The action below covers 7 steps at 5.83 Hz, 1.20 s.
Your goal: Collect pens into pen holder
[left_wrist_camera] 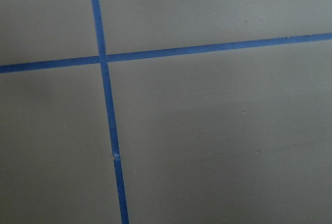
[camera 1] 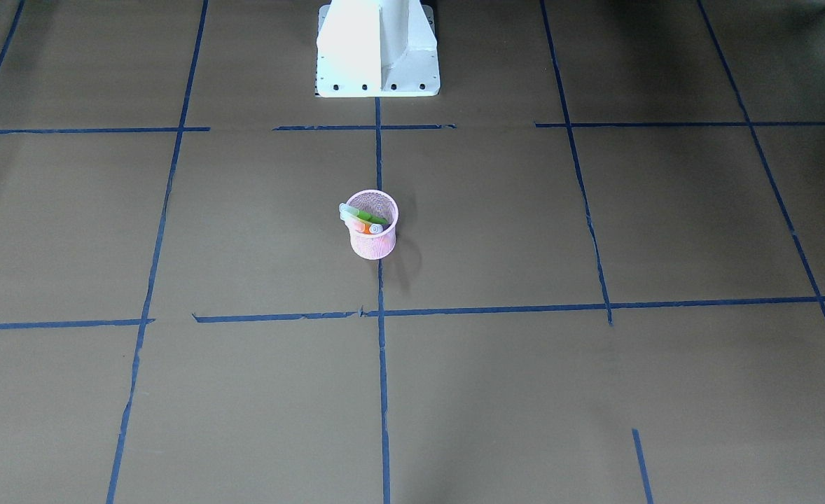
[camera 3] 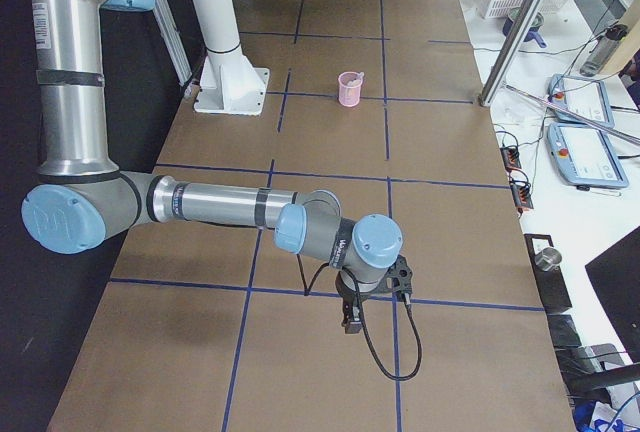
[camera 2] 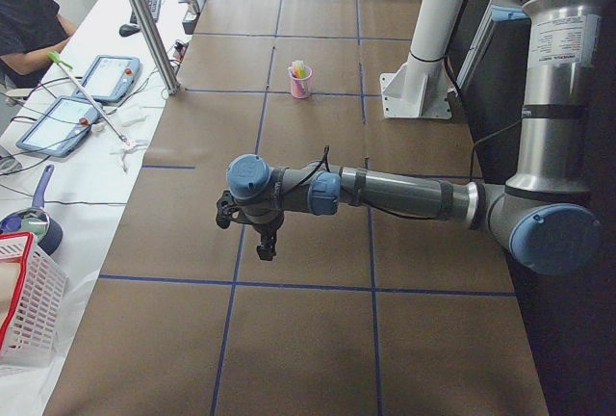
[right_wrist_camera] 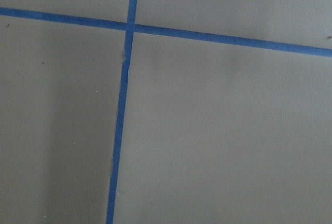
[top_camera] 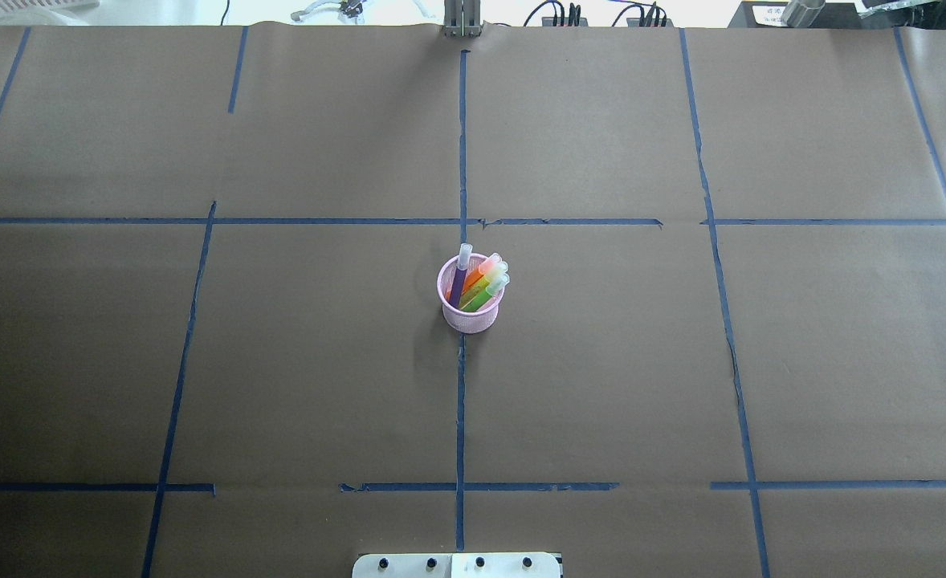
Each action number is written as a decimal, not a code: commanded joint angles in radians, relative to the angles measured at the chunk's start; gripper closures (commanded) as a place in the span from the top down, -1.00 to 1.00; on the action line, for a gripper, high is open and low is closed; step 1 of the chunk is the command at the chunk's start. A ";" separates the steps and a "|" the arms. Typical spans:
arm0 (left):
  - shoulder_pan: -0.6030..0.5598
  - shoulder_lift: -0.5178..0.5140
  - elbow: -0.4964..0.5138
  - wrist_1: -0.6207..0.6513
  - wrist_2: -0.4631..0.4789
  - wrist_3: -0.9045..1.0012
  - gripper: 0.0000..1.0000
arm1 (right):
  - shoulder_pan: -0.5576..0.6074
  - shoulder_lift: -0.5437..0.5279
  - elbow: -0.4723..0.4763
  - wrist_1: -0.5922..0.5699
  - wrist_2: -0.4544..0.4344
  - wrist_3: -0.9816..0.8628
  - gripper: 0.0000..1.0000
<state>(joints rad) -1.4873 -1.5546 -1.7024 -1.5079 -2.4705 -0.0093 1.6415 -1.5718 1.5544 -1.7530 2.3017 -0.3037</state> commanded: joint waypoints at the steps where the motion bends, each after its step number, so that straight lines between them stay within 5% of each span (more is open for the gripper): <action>1: -0.062 -0.007 0.032 0.006 0.048 0.006 1.00 | 0.000 -0.005 0.009 0.001 0.002 0.006 1.00; 7: -0.065 -0.013 0.009 0.009 0.102 0.038 1.00 | -0.026 -0.025 0.024 0.024 0.007 0.078 1.00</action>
<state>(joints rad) -1.5534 -1.5760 -1.6858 -1.4898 -2.3631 0.0261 1.6210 -1.5963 1.5744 -1.7309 2.3071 -0.2420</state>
